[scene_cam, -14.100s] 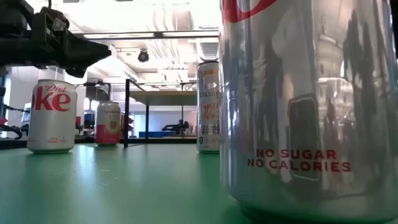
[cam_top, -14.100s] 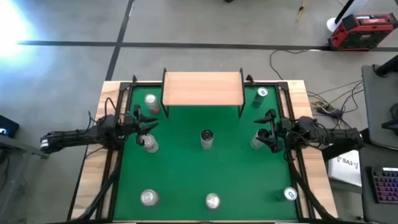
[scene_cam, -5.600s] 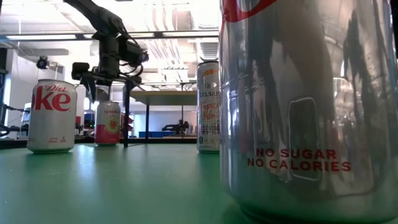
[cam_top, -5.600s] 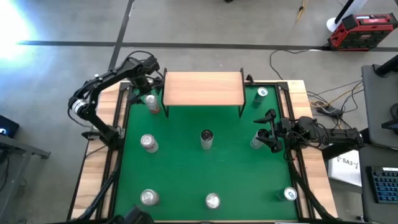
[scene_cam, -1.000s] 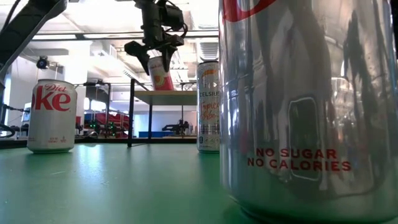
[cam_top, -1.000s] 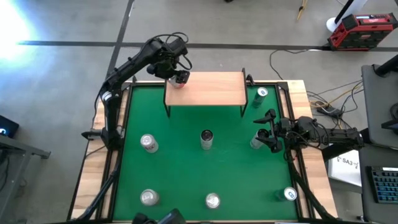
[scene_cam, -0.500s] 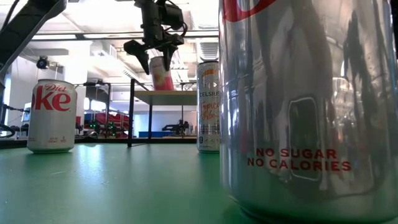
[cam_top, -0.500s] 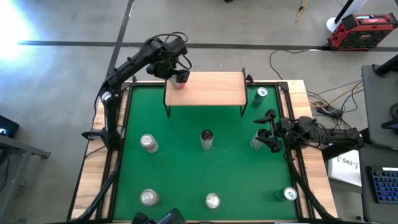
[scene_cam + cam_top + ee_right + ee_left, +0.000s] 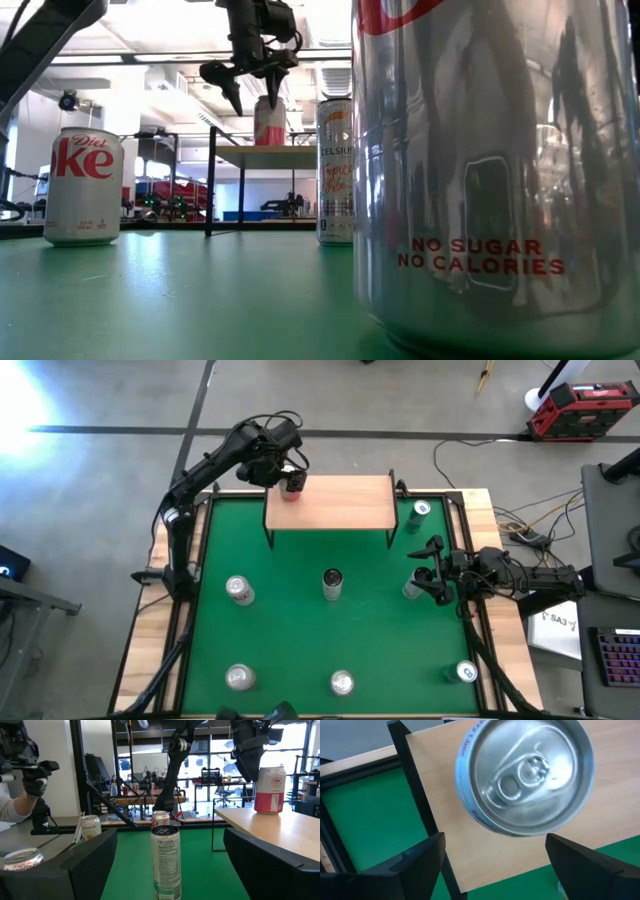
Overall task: Place canned beverage on shelf
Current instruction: Put the top pink-white soda can on the shelf
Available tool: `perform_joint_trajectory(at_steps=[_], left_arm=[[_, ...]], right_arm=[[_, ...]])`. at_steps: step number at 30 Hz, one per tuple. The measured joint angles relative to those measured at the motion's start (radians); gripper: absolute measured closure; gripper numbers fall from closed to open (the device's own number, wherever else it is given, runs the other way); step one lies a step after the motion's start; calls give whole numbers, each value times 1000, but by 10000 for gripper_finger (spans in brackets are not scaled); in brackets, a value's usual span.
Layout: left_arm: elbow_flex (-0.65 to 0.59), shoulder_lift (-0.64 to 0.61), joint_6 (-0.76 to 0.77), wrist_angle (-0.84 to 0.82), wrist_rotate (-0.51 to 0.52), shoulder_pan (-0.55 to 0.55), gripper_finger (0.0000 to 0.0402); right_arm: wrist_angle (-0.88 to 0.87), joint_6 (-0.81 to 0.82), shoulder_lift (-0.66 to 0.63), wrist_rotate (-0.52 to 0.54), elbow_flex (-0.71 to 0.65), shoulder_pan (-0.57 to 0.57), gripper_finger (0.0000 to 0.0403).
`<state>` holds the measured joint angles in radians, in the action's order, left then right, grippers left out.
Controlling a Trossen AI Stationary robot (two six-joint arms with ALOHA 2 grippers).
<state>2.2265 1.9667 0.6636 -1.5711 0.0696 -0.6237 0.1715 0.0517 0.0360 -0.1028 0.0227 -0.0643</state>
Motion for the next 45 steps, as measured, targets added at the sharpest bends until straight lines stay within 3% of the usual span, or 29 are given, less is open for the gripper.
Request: perform_joint_trajectory(at_steps=[9, 23, 30, 36, 45], left_arm=[[-7, 0, 58, 1, 90, 59, 8], [-31, -1, 252, 16, 397, 217, 2], [-58, -1, 437, 19, 603, 342, 2], [-161, -2, 624, 39, 789, 421, 1], [-271, -6, 927, 48, 935, 476, 1]], right_arm=[[0, 0, 0, 0, 0, 0, 46], [-2, 0, 0, 0, 0, 0, 46], [-2, 0, 0, 0, 0, 0, 46], [-2, 0, 0, 0, 0, 0, 46], [-3, 0, 0, 0, 0, 0, 46]])
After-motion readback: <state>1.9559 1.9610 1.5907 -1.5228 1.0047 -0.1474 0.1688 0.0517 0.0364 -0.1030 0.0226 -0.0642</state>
